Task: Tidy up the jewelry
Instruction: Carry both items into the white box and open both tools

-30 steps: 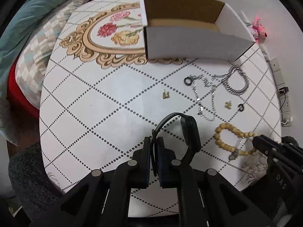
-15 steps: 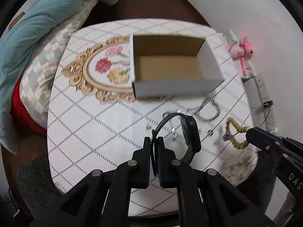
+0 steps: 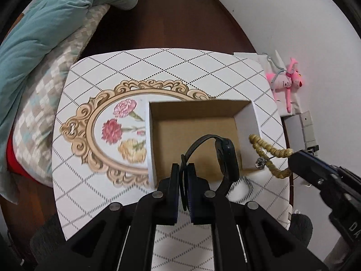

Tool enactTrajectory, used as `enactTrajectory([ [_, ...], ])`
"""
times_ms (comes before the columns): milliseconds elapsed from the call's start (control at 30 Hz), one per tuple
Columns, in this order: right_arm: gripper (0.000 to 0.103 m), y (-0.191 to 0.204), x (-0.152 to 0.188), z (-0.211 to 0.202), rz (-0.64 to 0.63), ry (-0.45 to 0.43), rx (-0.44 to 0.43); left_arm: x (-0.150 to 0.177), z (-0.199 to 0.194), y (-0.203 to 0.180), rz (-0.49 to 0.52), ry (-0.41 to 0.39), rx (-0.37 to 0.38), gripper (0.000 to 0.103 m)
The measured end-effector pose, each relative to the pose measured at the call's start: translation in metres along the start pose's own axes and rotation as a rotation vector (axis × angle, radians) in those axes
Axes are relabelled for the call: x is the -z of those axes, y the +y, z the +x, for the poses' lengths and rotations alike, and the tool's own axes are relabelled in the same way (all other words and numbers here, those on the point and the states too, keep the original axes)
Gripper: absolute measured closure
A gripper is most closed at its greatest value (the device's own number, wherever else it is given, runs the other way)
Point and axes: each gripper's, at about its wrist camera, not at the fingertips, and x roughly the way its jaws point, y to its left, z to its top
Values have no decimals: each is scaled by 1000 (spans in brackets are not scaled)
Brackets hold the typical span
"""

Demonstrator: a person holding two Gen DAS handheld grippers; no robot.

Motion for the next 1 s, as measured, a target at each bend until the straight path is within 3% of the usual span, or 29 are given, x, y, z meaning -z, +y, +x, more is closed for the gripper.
enactTrajectory([
  [200,94,-5,-28,41,18,45,-1,-29,20,7,-40,63,-8,87],
  [267,93,-9,-35,53,35,67,-15,-35,22,9,-46,75,-5,75],
  [333,93,-14,-39,67,47,104,-19,-37,19,12,-52,56,-18,32],
  [367,92,-15,-39,71,44,124,-23,-37,16,13,-55,43,-21,27],
  [400,84,-18,-38,74,49,135,-19,-37,12,15,-56,23,-24,26],
  [433,65,-20,-37,75,48,134,-12,-37,10,16,-56,14,-29,26],
  [500,43,-25,-33,73,47,121,-1,-36,9,20,-57,5,-48,17],
  [533,42,-27,-31,72,42,115,14,-33,8,23,-57,-8,-63,8],
  [600,41,-28,-26,67,11,86,78,-29,7,27,-54,-39,-86,1],
  [667,35,-28,-21,66,-12,74,138,-23,7,28,-46,-77,-113,0],
  [733,11,-27,-14,68,-42,66,208,-15,7,28,-36,-112,-146,0],
  [800,4,-27,-8,71,-68,66,260,-9,9,28,-31,-127,-167,0],
  [1000,1,-29,8,80,-105,52,337,8,15,28,-43,-134,-189,0],
])
